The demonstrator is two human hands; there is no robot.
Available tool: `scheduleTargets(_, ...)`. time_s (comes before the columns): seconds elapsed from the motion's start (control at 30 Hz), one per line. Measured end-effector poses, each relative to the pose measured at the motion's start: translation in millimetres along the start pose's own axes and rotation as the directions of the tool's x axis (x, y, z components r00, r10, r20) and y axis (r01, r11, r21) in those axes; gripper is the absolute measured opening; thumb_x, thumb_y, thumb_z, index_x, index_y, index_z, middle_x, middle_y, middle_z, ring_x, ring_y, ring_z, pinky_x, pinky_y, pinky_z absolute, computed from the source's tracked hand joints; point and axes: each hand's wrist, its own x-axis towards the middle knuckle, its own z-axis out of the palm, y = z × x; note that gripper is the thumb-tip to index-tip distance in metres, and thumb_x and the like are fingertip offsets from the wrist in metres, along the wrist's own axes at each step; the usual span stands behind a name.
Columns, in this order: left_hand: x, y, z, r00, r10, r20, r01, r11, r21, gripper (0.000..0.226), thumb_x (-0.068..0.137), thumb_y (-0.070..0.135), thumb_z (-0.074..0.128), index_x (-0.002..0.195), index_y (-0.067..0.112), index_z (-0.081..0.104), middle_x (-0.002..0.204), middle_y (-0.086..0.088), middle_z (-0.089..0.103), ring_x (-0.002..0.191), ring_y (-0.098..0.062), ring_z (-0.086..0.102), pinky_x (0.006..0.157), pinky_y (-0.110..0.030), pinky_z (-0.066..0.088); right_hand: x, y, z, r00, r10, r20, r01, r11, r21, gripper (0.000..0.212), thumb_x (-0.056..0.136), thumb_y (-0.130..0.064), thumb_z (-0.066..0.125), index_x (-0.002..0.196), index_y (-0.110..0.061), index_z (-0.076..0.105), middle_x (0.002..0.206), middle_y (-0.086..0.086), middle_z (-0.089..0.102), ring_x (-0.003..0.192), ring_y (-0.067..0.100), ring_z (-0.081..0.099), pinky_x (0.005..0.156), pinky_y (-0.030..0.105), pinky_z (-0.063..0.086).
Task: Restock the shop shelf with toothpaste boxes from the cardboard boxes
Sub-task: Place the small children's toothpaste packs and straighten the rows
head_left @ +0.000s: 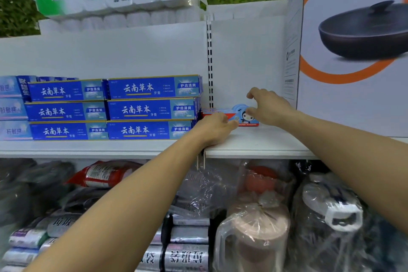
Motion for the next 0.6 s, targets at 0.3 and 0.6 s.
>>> scheduleTargets(0.3,-78,-9,-11,0.874,0.188,-0.448,-0.228,0.973,-0.037,0.034,0.09,0.039,0.059,0.122,0.029,0.058,0.107,0.012,0.067,0.095,-0.007,0.061,0.083,-0.038,0.055,-83,-31,-25,0.982,-0.034,-0.183,0.064,0.985,0.161,0.028,0.093,-0.025,0.053,0.12,-0.02,0.052,0.119,-0.001,0.062,0.103,0.02,0.058,0.086,0.037,0.047)
scheduleTargets(0.6,-207,-76,-7,0.882,0.133,-0.453,-0.218,0.966,-0.141,0.033,0.08,0.041,0.057,0.112,0.032,0.063,0.093,0.015,0.067,0.085,-0.007,0.063,0.079,-0.038,0.054,-193,-97,2,0.909,-0.223,-0.352,0.256,0.965,0.048,0.029,0.086,-0.019,0.056,0.114,-0.017,0.058,0.113,0.0,0.063,0.105,0.023,0.055,0.087,0.041,0.04)
